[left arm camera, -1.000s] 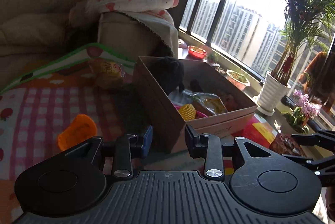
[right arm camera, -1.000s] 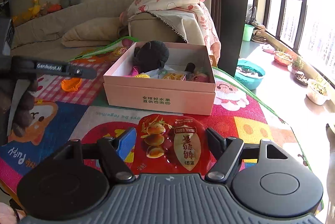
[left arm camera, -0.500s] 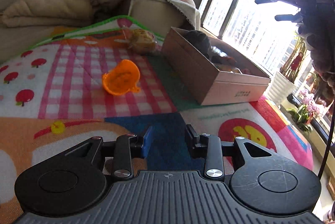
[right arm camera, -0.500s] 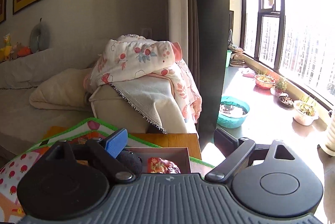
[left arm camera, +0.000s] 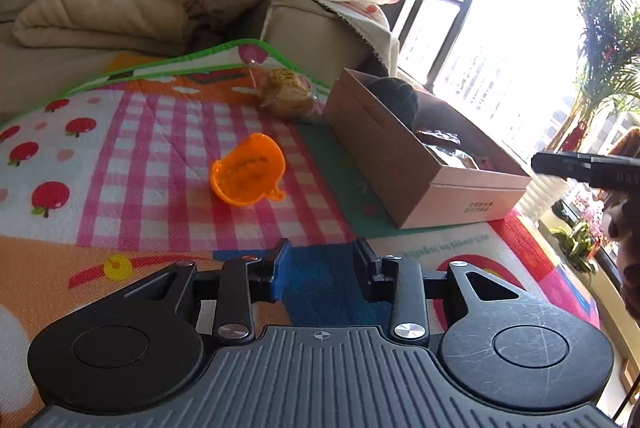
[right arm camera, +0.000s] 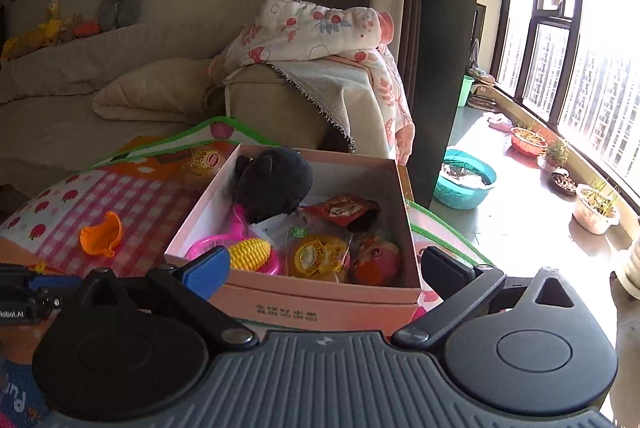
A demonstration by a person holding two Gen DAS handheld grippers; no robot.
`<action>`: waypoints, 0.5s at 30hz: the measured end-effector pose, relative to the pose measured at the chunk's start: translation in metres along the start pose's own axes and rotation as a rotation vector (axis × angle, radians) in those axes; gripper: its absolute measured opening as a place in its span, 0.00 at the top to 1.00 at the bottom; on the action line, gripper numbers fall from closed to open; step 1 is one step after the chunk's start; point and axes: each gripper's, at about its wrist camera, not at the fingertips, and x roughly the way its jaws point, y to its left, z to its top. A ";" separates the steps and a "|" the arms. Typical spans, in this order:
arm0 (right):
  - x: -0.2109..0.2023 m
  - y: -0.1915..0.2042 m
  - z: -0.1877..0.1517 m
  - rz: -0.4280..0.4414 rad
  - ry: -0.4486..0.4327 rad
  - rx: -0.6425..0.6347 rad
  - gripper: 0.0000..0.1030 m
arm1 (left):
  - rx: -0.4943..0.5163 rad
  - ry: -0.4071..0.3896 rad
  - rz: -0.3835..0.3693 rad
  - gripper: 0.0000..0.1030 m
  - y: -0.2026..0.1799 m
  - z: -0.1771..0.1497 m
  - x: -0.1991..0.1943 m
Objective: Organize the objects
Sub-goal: 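Drop the red snack packet into the pink box with the right gripper, then grasp the bagged bun on the mat with the left gripper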
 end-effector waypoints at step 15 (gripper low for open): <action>0.022 0.030 -0.073 0.111 0.062 0.081 0.00 | -0.204 0.005 -0.021 0.64 0.013 0.154 0.112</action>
